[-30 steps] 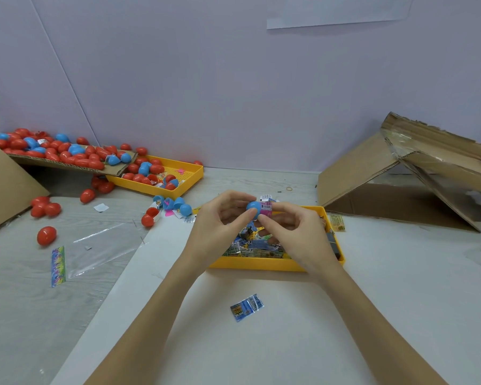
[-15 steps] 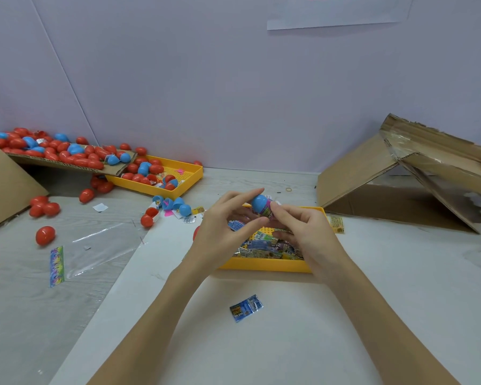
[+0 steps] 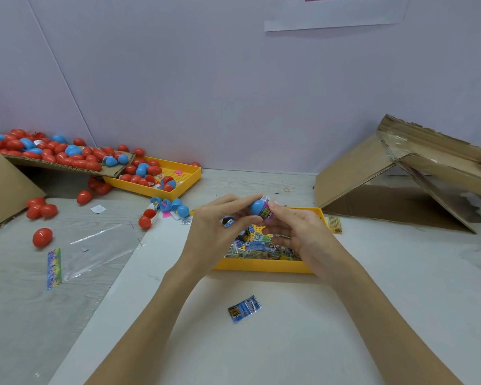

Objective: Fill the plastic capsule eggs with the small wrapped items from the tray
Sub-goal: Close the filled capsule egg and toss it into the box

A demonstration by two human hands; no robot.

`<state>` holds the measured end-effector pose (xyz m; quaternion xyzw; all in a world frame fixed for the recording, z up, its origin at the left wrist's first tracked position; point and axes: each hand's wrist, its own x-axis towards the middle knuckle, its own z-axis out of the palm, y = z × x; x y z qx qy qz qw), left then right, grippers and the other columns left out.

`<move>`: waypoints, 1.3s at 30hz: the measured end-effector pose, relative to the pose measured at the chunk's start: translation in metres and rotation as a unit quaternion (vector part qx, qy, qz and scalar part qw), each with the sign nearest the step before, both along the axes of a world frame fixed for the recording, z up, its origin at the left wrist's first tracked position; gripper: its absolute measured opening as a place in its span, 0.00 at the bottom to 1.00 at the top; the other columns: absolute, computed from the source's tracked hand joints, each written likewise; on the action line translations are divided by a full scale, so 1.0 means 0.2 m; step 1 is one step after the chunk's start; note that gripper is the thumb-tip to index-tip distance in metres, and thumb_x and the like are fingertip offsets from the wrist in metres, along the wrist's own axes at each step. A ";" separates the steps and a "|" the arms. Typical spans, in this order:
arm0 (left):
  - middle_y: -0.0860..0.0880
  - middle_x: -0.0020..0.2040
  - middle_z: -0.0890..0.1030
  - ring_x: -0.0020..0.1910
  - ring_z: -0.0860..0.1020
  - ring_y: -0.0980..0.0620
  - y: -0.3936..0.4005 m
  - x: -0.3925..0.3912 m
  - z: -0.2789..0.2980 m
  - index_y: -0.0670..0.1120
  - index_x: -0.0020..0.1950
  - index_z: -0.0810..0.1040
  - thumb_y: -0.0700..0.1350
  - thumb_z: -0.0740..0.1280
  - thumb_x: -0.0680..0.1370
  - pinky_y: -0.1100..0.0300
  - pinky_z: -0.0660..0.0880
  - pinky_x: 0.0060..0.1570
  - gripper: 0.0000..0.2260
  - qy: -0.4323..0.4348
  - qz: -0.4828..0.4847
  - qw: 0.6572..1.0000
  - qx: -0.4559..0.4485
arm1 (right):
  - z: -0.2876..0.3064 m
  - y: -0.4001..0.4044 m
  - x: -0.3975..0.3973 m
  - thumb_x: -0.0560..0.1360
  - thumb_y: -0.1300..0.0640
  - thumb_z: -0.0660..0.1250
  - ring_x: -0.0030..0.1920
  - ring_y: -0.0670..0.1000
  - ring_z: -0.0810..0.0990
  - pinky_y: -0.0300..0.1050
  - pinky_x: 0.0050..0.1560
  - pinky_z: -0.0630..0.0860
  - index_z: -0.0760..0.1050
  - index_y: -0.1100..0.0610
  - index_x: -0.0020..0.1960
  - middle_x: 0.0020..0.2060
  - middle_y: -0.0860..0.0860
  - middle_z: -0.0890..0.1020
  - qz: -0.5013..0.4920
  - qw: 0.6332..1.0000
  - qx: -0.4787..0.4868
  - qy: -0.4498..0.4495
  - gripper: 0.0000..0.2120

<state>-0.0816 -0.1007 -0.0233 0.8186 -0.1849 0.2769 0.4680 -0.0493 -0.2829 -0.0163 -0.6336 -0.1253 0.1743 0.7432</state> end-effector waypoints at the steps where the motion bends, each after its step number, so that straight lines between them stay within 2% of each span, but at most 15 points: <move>1: 0.50 0.49 0.83 0.49 0.81 0.51 0.00 0.00 0.00 0.44 0.67 0.81 0.42 0.74 0.75 0.64 0.79 0.52 0.20 -0.001 -0.001 1.000 0.006 | 0.00 0.00 0.00 0.71 0.38 0.71 0.45 0.46 0.85 0.36 0.42 0.81 0.88 0.49 0.45 0.45 0.51 0.88 0.000 1.000 -0.002 -0.004 0.16; 7: 0.47 0.50 0.83 0.49 0.78 0.56 0.01 0.02 -0.01 0.44 0.68 0.79 0.38 0.72 0.76 0.70 0.77 0.49 0.20 -0.013 0.006 0.996 0.084 | -0.01 -0.02 0.00 0.75 0.43 0.71 0.48 0.48 0.86 0.36 0.44 0.80 0.87 0.57 0.49 0.49 0.55 0.88 0.002 1.000 -0.017 -0.014 0.18; 12: 0.50 0.57 0.78 0.56 0.78 0.53 -0.03 0.02 -0.02 0.49 0.70 0.78 0.43 0.70 0.80 0.64 0.78 0.55 0.18 0.030 -0.020 0.999 0.039 | -0.01 -0.02 0.01 0.73 0.43 0.71 0.48 0.48 0.86 0.38 0.43 0.82 0.88 0.54 0.48 0.49 0.54 0.88 0.012 1.000 0.020 0.022 0.16; 15: 0.55 0.61 0.81 0.61 0.79 0.54 -0.05 0.01 -0.02 0.51 0.69 0.78 0.49 0.69 0.79 0.64 0.77 0.58 0.18 0.035 -0.030 0.999 0.005 | -0.01 -0.02 0.02 0.72 0.43 0.72 0.46 0.49 0.86 0.39 0.43 0.82 0.88 0.53 0.46 0.48 0.53 0.88 0.024 0.999 0.024 0.029 0.15; 20: 0.57 0.63 0.83 0.65 0.78 0.59 0.00 0.02 -0.02 0.49 0.68 0.80 0.42 0.70 0.79 0.66 0.75 0.61 0.17 0.072 -0.054 0.995 -0.042 | -0.02 -0.03 0.03 0.76 0.44 0.69 0.45 0.48 0.85 0.39 0.43 0.81 0.87 0.52 0.51 0.50 0.53 0.87 0.055 0.998 0.006 0.005 0.14; 24: 0.63 0.62 0.81 0.65 0.77 0.63 0.04 0.04 -0.03 0.52 0.67 0.80 0.39 0.70 0.78 0.67 0.75 0.62 0.18 0.110 -0.074 0.990 -0.044 | -0.03 -0.03 0.02 0.75 0.45 0.68 0.43 0.48 0.83 0.39 0.42 0.80 0.85 0.53 0.55 0.49 0.53 0.87 0.055 0.998 -0.016 -0.026 0.15; 26: 0.66 0.62 0.80 0.65 0.77 0.64 0.04 0.03 -0.04 0.56 0.67 0.79 0.42 0.70 0.78 0.67 0.75 0.63 0.18 0.121 -0.073 0.989 -0.046 | -0.03 -0.02 0.02 0.77 0.46 0.67 0.44 0.48 0.83 0.39 0.42 0.80 0.84 0.54 0.57 0.49 0.52 0.87 0.058 0.997 -0.033 -0.029 0.16; 29: 0.66 0.65 0.79 0.66 0.76 0.65 0.03 0.02 -0.03 0.60 0.75 0.71 0.52 0.66 0.79 0.73 0.72 0.60 0.23 0.117 -0.056 0.991 -0.033 | -0.02 -0.03 0.04 0.83 0.50 0.63 0.45 0.47 0.84 0.38 0.41 0.80 0.82 0.57 0.61 0.51 0.53 0.87 0.047 0.997 -0.058 -0.023 0.15; 31: 0.68 0.66 0.77 0.64 0.75 0.69 0.03 0.02 -0.02 0.62 0.76 0.67 0.58 0.63 0.80 0.76 0.72 0.57 0.24 0.113 -0.021 0.992 -0.043 | 0.06 -0.08 0.10 0.84 0.51 0.62 0.44 0.47 0.84 0.38 0.40 0.79 0.81 0.60 0.63 0.52 0.53 0.87 0.030 0.999 0.006 0.015 0.16; 32: 0.67 0.66 0.77 0.63 0.75 0.69 0.04 0.02 -0.02 0.61 0.75 0.68 0.59 0.62 0.80 0.74 0.74 0.57 0.22 0.103 0.003 0.993 -0.053 | 0.11 -0.11 0.14 0.85 0.52 0.61 0.43 0.47 0.83 0.38 0.40 0.78 0.80 0.61 0.65 0.52 0.53 0.86 0.023 0.994 0.094 0.050 0.17; 33: 0.66 0.65 0.78 0.63 0.76 0.68 0.04 0.03 -0.02 0.60 0.73 0.71 0.58 0.61 0.80 0.71 0.75 0.58 0.21 0.093 0.028 0.993 -0.062 | 0.17 -0.16 0.19 0.85 0.52 0.60 0.43 0.48 0.83 0.38 0.39 0.78 0.79 0.62 0.66 0.52 0.54 0.85 0.013 0.974 0.210 0.088 0.18; 35: 0.60 0.62 0.81 0.62 0.78 0.63 0.06 0.04 -0.02 0.54 0.69 0.76 0.57 0.59 0.81 0.64 0.78 0.59 0.19 0.088 0.061 0.991 -0.079 | 0.28 -0.25 0.28 0.85 0.50 0.55 0.42 0.49 0.82 0.37 0.36 0.77 0.77 0.61 0.69 0.51 0.55 0.84 -0.026 0.905 0.407 0.122 0.21; 36: 0.58 0.60 0.82 0.61 0.79 0.61 0.06 0.04 -0.02 0.52 0.66 0.78 0.57 0.59 0.81 0.61 0.79 0.58 0.19 0.090 0.069 0.990 -0.083 | 0.32 -0.28 0.31 0.86 0.47 0.53 0.40 0.49 0.82 0.37 0.35 0.76 0.76 0.60 0.69 0.50 0.56 0.84 -0.051 0.887 0.444 0.116 0.23; 37: 0.57 0.58 0.83 0.60 0.79 0.60 0.07 0.04 -0.03 0.50 0.64 0.79 0.56 0.58 0.81 0.60 0.80 0.57 0.18 0.093 0.075 0.990 -0.081 | 0.34 -0.29 0.33 0.86 0.45 0.50 0.39 0.49 0.81 0.36 0.33 0.74 0.76 0.59 0.69 0.48 0.56 0.84 -0.072 0.889 0.440 0.103 0.25; 39: 0.58 0.54 0.84 0.58 0.80 0.60 0.07 0.04 -0.03 0.49 0.60 0.81 0.56 0.58 0.81 0.65 0.79 0.53 0.18 0.100 0.083 0.989 -0.071 | 0.30 -0.28 0.35 0.86 0.44 0.50 0.37 0.47 0.78 0.35 0.30 0.72 0.78 0.58 0.66 0.45 0.54 0.83 -0.100 0.930 0.343 0.080 0.25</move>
